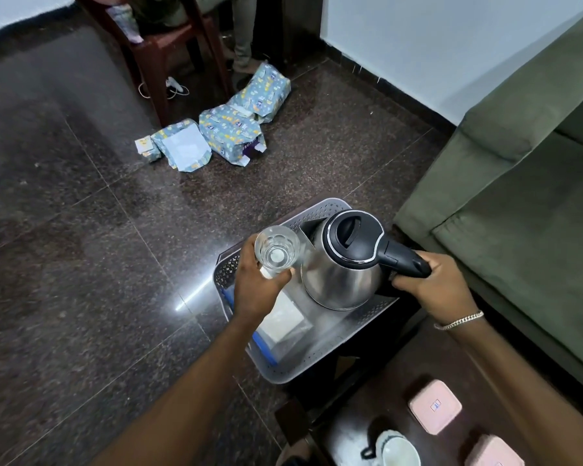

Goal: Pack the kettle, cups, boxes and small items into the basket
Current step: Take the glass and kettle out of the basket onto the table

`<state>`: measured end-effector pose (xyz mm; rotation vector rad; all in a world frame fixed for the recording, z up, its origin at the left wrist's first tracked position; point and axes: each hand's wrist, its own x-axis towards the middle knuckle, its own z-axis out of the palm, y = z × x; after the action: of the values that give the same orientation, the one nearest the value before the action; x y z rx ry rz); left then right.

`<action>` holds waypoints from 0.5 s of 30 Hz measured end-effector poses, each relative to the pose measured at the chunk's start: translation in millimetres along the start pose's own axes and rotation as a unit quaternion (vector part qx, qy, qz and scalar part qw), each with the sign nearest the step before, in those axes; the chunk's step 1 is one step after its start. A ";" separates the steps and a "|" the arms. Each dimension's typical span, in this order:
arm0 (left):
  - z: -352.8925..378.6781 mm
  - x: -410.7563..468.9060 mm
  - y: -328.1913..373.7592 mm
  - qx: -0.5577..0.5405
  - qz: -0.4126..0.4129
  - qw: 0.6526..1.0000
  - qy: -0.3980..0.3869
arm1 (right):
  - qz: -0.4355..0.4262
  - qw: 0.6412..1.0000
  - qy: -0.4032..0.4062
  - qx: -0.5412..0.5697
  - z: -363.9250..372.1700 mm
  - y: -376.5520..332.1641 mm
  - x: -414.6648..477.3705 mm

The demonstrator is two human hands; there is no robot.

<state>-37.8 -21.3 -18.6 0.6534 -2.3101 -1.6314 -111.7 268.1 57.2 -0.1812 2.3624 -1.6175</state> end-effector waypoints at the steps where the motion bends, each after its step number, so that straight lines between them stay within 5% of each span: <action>1: -2.1 -0.7 4.5 0.002 0.002 1.000 0.000 | -0.002 1.000 0.006 0.003 -2.9 -5.2 -2.9; 15: 38.5 -53.1 87.6 0.021 0.062 0.994 -0.084 | -0.025 0.998 0.065 0.009 -127.6 -77.4 -83.1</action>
<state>-27.7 60.7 53.2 0.3837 -2.4532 -1.6431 -73.5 374.8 185.0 -0.1356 2.4579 -1.7209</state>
